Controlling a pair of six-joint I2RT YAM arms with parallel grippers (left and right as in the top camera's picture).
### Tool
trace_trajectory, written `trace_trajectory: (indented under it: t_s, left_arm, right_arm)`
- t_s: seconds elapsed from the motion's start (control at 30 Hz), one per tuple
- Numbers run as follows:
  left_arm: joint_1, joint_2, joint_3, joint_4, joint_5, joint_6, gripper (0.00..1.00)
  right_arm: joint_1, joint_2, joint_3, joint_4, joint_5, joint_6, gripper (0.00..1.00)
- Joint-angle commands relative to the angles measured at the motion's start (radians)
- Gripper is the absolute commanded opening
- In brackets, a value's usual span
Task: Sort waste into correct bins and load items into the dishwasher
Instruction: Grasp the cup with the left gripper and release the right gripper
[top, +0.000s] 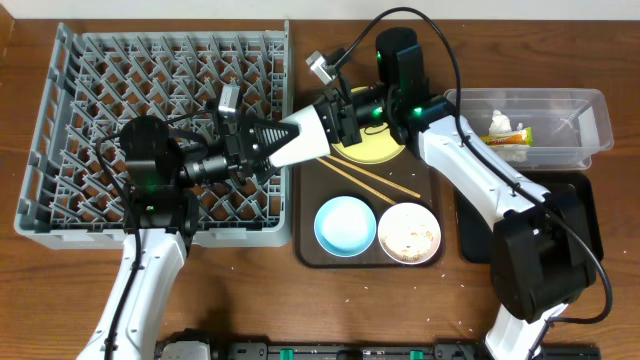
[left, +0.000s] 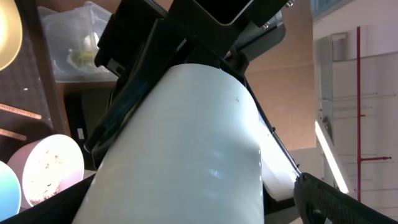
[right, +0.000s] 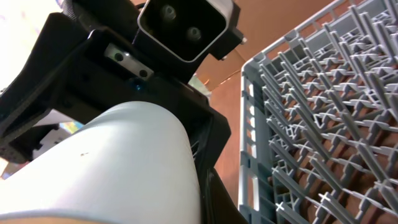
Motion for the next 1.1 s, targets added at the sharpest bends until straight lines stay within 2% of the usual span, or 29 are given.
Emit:
trace_trajectory:
  t_s: [0.0,0.2,0.3,0.63,0.7,0.8,0.87,0.93,1.0,1.07]
  left_arm:
    - [0.005,0.004,0.005,0.007,0.003,-0.005,0.94]
    - [0.005,0.004,0.005,0.007,0.004,-0.005,0.93]
    - [0.005,0.004,0.005,0.007,0.004,-0.005,0.89]
    - [0.005,0.004,0.005,0.006,0.004,-0.005,0.49]
    - [0.005,0.004,0.005,0.006,0.004,-0.004,0.41]
    - [0.005,0.004,0.005,0.007,0.003,0.012,0.36]
    - [0.005,0.004,0.005,0.007,0.003,0.018,0.33]
    - [0.005,0.004,0.005,0.007,0.003,0.018,0.31]
    - [0.005,0.004,0.005,0.008,0.003,0.018,0.3]
    - [0.005,0.004,0.005,0.017,0.003,0.018,0.27]
  right_arm:
    - [0.01,0.006,0.012,-0.003,0.068,0.023,0.01]
    - [0.014,0.006,0.012,-0.004,0.077,0.025,0.01]
    - [0.017,0.006,0.012,-0.004,0.077,0.025,0.01]
    - [0.019,0.006,0.012,-0.004,0.077,0.025,0.02]
    - [0.019,0.006,0.012,-0.004,0.077,0.025,0.06]
    - [0.019,0.006,0.012,-0.004,0.075,0.032,0.13]
    - [0.019,0.006,0.012,-0.004,0.069,0.032,0.24]
    - [0.019,0.006,0.012,-0.004,0.069,0.032,0.29]
    - [0.019,0.006,0.012,-0.003,0.069,0.032,0.38]
    - [0.011,0.006,0.012,0.001,0.069,0.032,0.53]
